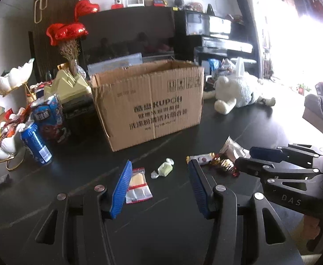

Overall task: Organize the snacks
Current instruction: 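Move both tools back toward the remaining candies on the table, then grasp the pale green candy with the left gripper while the right grasps the red-gold candy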

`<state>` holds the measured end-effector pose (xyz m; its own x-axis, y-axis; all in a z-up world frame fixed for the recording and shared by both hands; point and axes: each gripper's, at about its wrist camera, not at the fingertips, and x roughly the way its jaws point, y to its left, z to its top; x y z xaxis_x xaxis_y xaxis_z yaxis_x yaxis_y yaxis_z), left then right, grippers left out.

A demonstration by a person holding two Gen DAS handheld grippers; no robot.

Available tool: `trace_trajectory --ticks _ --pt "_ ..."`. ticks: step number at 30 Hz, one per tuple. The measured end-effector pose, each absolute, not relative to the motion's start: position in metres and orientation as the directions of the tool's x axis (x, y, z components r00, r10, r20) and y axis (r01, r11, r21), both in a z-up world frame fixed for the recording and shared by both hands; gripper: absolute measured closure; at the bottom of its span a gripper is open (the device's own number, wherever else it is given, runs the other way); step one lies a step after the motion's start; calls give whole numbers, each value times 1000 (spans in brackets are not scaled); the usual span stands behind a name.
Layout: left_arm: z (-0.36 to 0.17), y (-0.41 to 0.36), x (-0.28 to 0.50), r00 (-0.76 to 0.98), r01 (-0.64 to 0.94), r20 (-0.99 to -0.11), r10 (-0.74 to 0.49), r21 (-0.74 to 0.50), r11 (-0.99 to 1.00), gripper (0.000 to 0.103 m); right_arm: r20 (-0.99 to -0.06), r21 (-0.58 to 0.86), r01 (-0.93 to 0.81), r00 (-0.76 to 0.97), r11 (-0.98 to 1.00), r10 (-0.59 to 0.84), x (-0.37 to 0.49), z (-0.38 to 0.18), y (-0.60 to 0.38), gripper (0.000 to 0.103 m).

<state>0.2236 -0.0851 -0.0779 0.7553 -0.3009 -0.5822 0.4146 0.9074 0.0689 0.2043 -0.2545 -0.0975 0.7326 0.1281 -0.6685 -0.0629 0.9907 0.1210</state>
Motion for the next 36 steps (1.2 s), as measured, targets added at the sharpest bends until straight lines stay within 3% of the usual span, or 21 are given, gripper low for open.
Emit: trace_trajectory --ticks 19,25,36 --pt "-127 -105 285 648 509 -680 -343 51 859 52 -709 112 -42 697 993 109 236 -128 -256 66" --pt "-139 -108 300 592 522 -723 -356 7 853 63 -729 114 -41 675 993 112 246 -136 -254 66" --pt "-153 -118 313 532 540 -765 -363 -23 841 67 -740 129 -19 663 991 109 253 -141 -259 66"
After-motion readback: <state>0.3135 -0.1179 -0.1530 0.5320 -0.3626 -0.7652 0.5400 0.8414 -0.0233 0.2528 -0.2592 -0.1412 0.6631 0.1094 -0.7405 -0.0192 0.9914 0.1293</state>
